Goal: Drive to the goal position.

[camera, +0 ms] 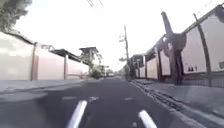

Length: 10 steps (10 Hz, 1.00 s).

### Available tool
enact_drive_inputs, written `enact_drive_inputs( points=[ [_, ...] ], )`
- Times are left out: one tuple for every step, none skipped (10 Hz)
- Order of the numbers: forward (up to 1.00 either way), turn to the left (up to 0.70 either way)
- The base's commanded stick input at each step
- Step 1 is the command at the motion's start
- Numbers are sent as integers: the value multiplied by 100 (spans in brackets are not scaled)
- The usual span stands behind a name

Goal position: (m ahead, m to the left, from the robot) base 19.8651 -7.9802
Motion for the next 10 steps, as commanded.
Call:
enact_drive_inputs(
  points=[
    [85, 0],
    [85, 0],
    [85, 0],
    [85, 0],
    [85, 0],
    [85, 0],
    [85, 0],
    [85, 0],
    [85, 0],
    [85, 0]
  ],
)
